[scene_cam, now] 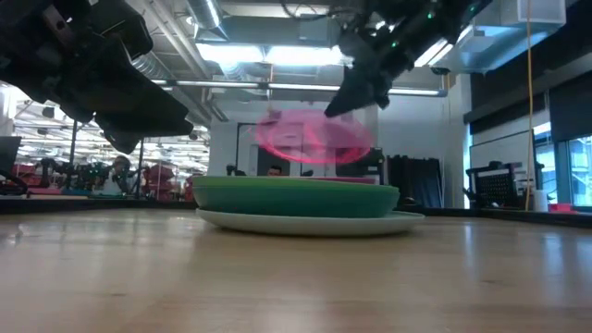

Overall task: Stack plastic plates
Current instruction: Stack the light pink plate on top of the light green plate, then return to Home Position

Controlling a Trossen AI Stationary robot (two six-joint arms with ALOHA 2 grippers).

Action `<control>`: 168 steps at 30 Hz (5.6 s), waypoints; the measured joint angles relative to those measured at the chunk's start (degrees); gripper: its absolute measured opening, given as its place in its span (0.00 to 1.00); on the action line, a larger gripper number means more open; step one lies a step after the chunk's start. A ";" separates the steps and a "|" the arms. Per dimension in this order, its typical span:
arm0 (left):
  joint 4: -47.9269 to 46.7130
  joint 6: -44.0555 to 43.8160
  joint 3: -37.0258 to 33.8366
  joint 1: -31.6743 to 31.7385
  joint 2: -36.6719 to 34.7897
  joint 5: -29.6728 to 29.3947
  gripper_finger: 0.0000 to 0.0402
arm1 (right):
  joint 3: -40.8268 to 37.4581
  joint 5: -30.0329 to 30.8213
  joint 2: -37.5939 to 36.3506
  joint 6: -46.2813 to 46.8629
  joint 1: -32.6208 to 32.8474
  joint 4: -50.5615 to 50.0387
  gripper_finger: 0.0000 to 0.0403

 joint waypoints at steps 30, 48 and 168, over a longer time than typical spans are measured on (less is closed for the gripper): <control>-0.18 8.08 0.00 2.32 -5.77 4.86 0.29 | 2.91 1.59 0.91 -2.68 0.03 -3.40 0.30; -29.34 26.77 0.00 12.79 -38.78 6.51 0.06 | -17.78 0.59 -23.16 -7.01 4.34 3.48 0.30; -39.92 27.61 -17.90 26.93 -81.20 16.31 0.00 | -57.70 -3.24 -84.18 -3.88 4.36 9.73 0.00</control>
